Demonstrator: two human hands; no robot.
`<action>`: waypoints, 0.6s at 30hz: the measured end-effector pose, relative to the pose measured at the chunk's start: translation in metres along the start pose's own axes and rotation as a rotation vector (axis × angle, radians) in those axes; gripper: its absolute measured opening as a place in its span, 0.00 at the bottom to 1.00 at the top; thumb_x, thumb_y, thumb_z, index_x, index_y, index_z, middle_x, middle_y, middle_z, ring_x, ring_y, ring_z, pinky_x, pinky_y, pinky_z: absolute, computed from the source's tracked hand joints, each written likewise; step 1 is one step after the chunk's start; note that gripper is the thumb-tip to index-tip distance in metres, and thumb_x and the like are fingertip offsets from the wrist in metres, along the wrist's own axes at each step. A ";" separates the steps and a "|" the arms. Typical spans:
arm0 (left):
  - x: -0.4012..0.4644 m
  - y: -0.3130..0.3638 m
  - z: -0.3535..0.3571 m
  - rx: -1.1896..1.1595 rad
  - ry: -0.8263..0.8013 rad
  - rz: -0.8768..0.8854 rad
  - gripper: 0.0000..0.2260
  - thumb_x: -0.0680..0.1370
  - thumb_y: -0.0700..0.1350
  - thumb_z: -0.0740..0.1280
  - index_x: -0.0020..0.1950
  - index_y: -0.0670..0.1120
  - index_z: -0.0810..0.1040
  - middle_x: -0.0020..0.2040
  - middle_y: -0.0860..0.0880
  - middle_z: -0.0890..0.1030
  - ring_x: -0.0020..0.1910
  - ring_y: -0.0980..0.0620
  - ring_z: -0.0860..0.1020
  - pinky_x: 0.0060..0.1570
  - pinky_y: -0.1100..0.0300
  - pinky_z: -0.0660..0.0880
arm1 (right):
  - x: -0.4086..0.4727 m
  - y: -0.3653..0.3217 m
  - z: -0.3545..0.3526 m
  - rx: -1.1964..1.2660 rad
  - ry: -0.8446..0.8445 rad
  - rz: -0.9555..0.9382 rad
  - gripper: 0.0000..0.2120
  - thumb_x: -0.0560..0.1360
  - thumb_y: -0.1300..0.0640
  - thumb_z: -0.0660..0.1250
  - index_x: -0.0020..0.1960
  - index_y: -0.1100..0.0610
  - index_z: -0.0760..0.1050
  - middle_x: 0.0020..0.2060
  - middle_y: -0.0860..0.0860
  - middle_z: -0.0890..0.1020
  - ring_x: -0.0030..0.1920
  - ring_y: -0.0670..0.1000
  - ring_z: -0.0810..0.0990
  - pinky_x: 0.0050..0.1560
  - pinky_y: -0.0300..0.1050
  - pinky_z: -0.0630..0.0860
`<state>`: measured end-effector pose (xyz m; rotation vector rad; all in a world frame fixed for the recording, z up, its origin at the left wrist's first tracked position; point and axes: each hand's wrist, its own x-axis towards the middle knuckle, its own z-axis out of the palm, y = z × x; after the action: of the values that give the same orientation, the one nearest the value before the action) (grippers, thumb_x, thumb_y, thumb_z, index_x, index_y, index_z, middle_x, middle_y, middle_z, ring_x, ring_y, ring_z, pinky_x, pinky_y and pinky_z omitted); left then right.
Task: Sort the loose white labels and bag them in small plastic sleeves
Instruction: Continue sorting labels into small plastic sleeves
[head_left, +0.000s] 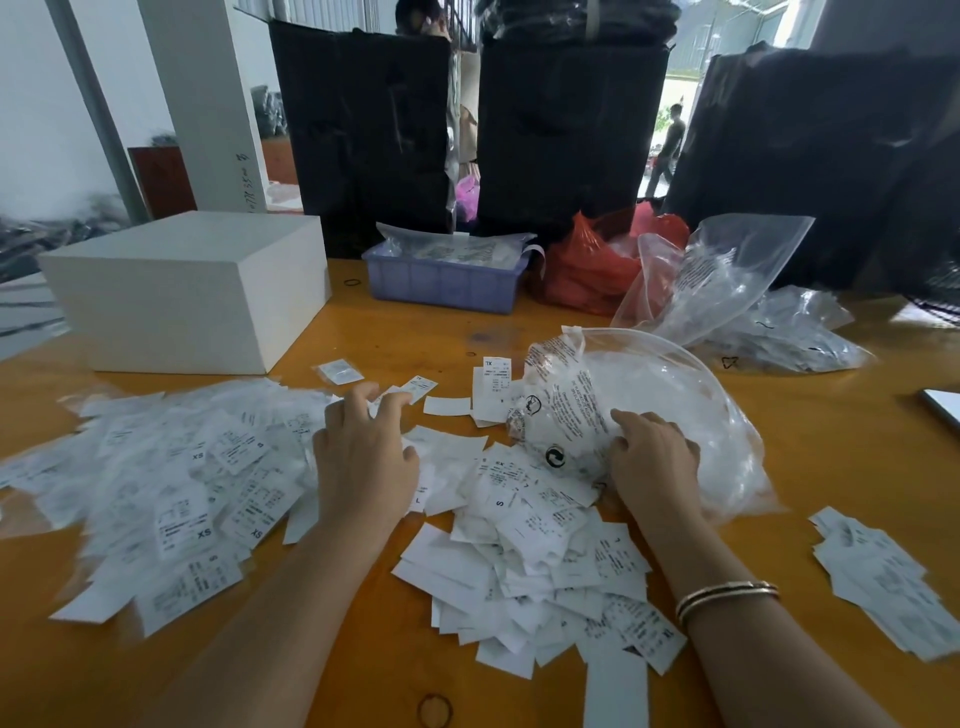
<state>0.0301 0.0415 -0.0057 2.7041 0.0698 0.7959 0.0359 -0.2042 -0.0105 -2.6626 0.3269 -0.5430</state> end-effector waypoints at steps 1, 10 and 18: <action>-0.001 0.002 0.001 -0.019 0.004 0.024 0.21 0.75 0.47 0.70 0.67 0.52 0.71 0.69 0.47 0.68 0.64 0.49 0.67 0.57 0.57 0.70 | 0.000 -0.001 -0.001 0.064 0.030 0.024 0.20 0.77 0.63 0.57 0.67 0.55 0.72 0.58 0.53 0.78 0.60 0.55 0.71 0.63 0.49 0.59; -0.011 0.017 0.005 -0.285 -0.101 0.275 0.12 0.76 0.44 0.68 0.59 0.50 0.78 0.60 0.52 0.74 0.63 0.52 0.66 0.58 0.61 0.62 | 0.002 0.001 -0.006 0.289 0.103 0.166 0.08 0.77 0.52 0.65 0.46 0.55 0.78 0.40 0.49 0.79 0.44 0.51 0.75 0.59 0.56 0.70; -0.012 0.022 0.001 -0.423 -0.167 0.297 0.10 0.77 0.42 0.66 0.57 0.50 0.79 0.57 0.55 0.75 0.63 0.54 0.67 0.61 0.63 0.61 | -0.001 0.001 -0.010 0.368 0.273 0.052 0.10 0.78 0.55 0.65 0.52 0.58 0.82 0.54 0.53 0.81 0.57 0.55 0.75 0.65 0.52 0.65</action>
<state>0.0193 0.0190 -0.0060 2.3864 -0.4926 0.5772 0.0308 -0.2080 -0.0023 -2.2229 0.3362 -0.8623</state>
